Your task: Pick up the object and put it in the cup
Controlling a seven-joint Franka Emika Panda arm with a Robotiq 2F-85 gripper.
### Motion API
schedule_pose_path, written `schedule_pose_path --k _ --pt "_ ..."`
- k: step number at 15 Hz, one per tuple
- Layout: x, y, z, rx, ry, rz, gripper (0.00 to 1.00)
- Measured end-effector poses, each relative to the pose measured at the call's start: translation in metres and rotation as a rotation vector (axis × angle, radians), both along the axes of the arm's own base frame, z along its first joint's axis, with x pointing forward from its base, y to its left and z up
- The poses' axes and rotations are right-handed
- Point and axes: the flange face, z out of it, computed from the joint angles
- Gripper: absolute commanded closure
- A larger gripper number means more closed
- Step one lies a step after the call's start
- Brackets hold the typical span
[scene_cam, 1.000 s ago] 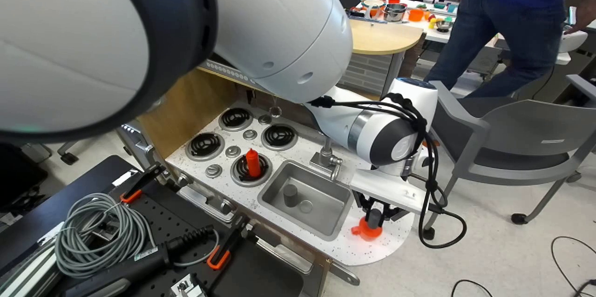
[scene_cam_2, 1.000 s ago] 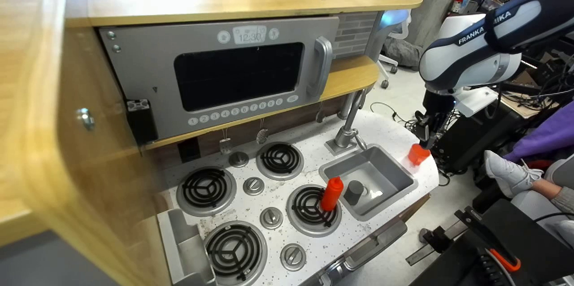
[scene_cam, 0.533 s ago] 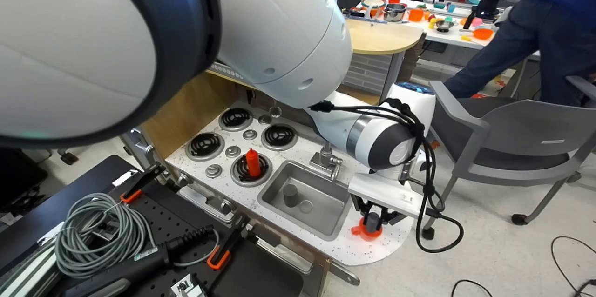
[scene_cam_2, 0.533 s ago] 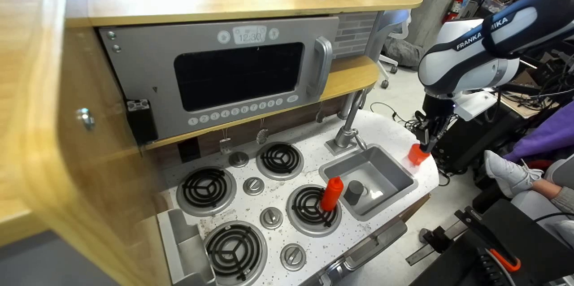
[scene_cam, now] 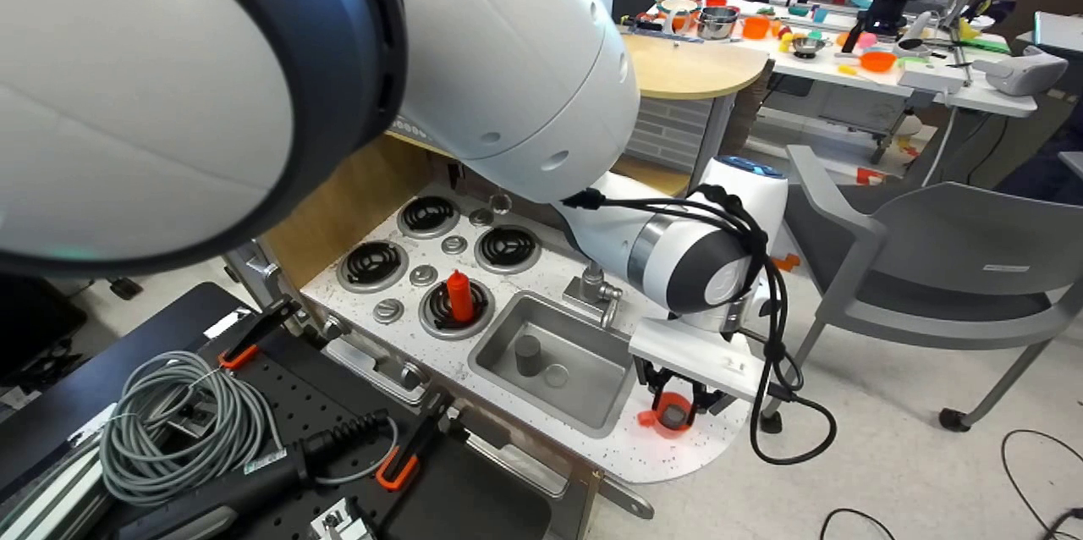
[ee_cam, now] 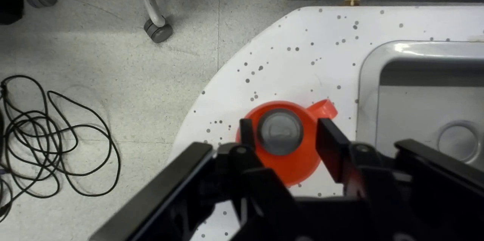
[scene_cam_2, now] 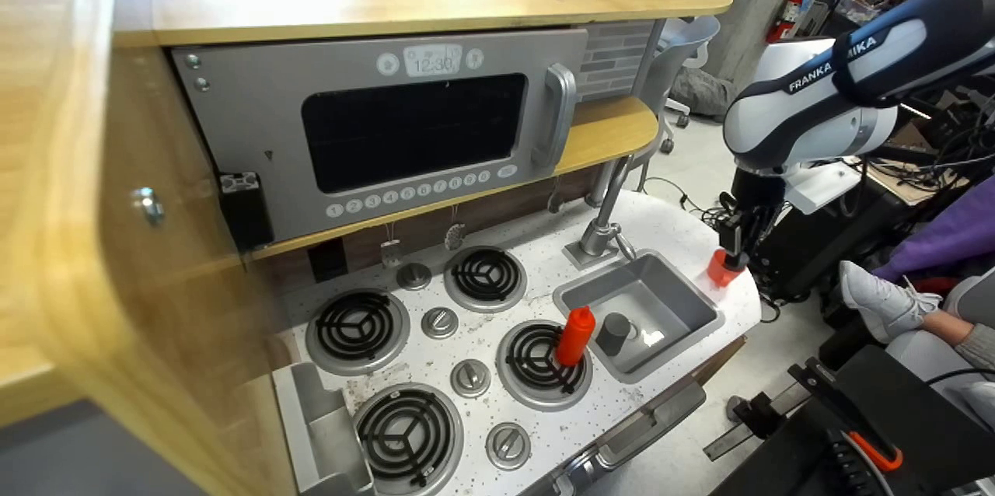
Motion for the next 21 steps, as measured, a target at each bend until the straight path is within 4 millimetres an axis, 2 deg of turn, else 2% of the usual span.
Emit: schedule_pose_path --k 3,9,16,18,21 --pt "0.0 0.0 0.0 -0.003 -0.001 -0.01 0.01" --pt "0.002 -0.001 0.003 -0.007 -0.007 -0.015 0.0" --pt "0.015 -0.006 0.046 -0.021 -0.057 0.003 0.0" --pt "0.01 -0.01 0.058 -0.017 -0.06 0.009 0.0" --pt "-0.01 -0.023 0.072 -0.004 -0.05 -0.004 0.0"
